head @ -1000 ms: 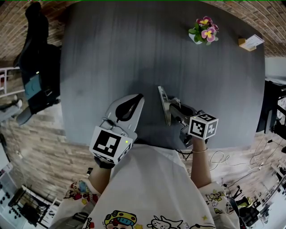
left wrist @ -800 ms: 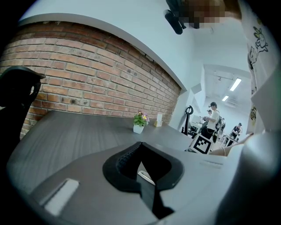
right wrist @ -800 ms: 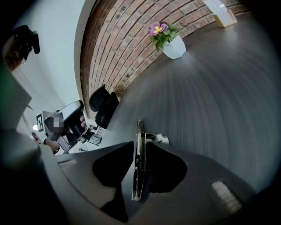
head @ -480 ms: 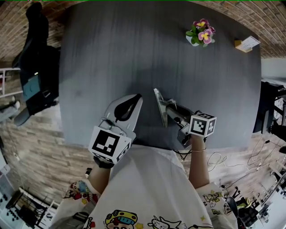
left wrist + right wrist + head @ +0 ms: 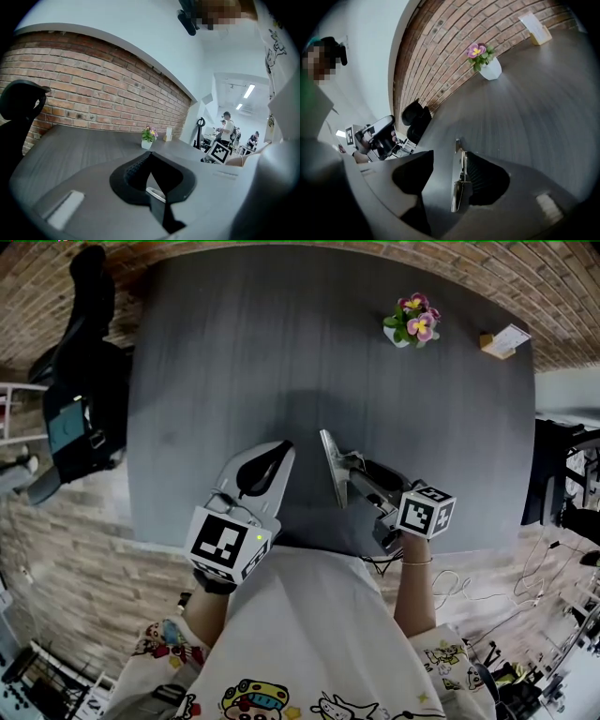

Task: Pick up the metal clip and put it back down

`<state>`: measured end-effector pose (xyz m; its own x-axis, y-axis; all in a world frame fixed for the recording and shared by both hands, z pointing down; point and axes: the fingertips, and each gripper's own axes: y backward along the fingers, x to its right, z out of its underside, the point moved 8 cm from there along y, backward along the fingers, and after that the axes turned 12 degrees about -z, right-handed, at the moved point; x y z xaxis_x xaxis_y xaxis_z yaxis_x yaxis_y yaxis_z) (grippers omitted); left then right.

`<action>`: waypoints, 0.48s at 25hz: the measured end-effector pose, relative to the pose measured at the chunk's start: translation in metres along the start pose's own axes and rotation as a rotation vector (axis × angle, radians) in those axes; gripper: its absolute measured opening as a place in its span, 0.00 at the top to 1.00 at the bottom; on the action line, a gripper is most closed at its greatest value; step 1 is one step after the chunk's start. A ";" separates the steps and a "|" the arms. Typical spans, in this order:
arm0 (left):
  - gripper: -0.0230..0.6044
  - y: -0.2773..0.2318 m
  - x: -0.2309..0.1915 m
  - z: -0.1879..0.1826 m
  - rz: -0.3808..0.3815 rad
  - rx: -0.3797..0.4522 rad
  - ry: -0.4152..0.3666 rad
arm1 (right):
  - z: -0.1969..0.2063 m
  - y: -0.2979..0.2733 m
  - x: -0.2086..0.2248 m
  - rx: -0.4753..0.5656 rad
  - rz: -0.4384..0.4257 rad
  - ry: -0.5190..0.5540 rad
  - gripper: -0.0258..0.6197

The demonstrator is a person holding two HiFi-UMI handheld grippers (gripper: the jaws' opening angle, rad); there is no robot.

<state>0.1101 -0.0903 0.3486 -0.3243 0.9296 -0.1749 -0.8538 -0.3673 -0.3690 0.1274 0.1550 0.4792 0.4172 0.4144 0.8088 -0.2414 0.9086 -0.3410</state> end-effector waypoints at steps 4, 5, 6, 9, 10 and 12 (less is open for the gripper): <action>0.96 0.007 0.003 -0.004 0.002 0.035 -0.012 | -0.006 0.010 -0.013 0.029 0.030 0.087 0.61; 0.96 0.009 0.004 -0.005 0.003 0.047 -0.015 | -0.008 0.013 -0.017 0.040 0.036 0.109 0.61; 0.96 0.012 0.005 -0.007 0.003 0.058 -0.019 | -0.009 0.015 -0.021 0.049 0.040 0.130 0.61; 0.96 0.021 0.007 -0.012 -0.001 0.085 -0.027 | -0.014 0.023 -0.039 0.065 0.053 0.196 0.61; 0.96 0.024 0.009 -0.012 -0.003 0.093 -0.027 | -0.015 0.026 -0.045 0.068 0.058 0.218 0.61; 0.96 0.033 0.012 -0.013 -0.008 0.107 -0.030 | -0.016 0.033 -0.058 0.080 0.064 0.261 0.61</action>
<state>0.0835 -0.0916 0.3225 -0.3283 0.9334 -0.1447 -0.8944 -0.3565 -0.2703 0.1097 0.1614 0.4130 0.6083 0.4797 0.6324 -0.3387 0.8774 -0.3398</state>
